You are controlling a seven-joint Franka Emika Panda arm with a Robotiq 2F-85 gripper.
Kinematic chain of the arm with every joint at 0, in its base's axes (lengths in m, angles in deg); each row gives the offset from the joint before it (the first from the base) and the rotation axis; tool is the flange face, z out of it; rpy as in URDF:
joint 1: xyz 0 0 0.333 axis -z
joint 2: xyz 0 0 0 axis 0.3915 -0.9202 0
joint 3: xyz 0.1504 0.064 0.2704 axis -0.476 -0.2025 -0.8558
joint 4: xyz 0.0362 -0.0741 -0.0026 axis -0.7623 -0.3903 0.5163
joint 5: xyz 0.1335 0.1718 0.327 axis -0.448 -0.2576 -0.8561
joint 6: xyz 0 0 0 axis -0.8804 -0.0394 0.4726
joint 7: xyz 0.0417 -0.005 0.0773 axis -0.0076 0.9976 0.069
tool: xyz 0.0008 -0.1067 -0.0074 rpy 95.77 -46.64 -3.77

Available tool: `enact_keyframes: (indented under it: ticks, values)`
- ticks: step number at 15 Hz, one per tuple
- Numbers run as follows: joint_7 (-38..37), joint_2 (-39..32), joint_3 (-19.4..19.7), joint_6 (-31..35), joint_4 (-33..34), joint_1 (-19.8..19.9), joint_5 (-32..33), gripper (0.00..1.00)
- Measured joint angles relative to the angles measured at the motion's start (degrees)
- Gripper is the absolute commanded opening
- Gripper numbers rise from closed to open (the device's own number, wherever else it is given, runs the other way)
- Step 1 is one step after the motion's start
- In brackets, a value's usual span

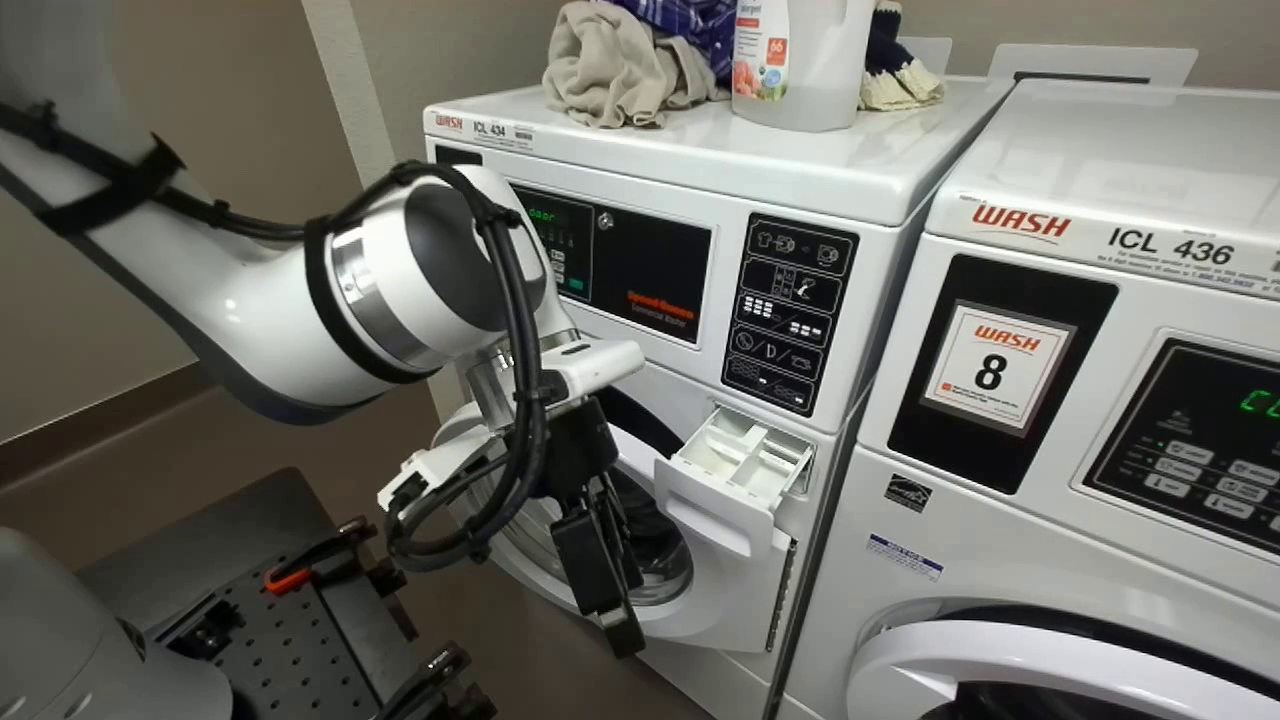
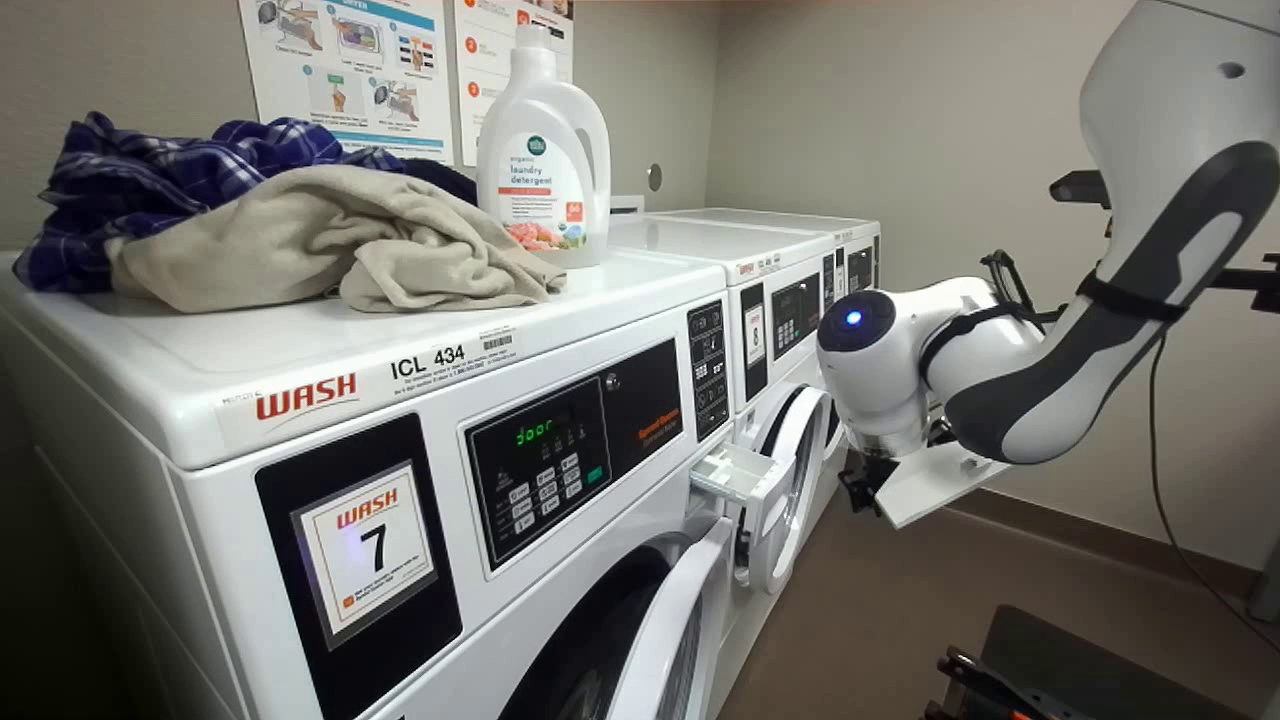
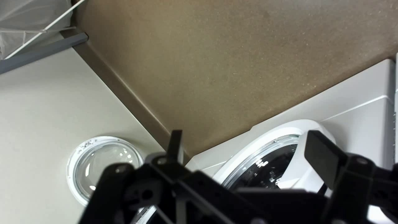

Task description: Close the washing machine drawer

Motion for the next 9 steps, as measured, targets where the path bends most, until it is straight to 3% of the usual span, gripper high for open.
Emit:
enact_keyframes:
  ticks: [5,9]
  values:
    - [-13.06,-8.05,0.4,0.0,5.49,-2.48,6.16,1.0]
    - [-19.14,-14.72,0.21,0.0,10.92,-5.36,7.59,1.0]
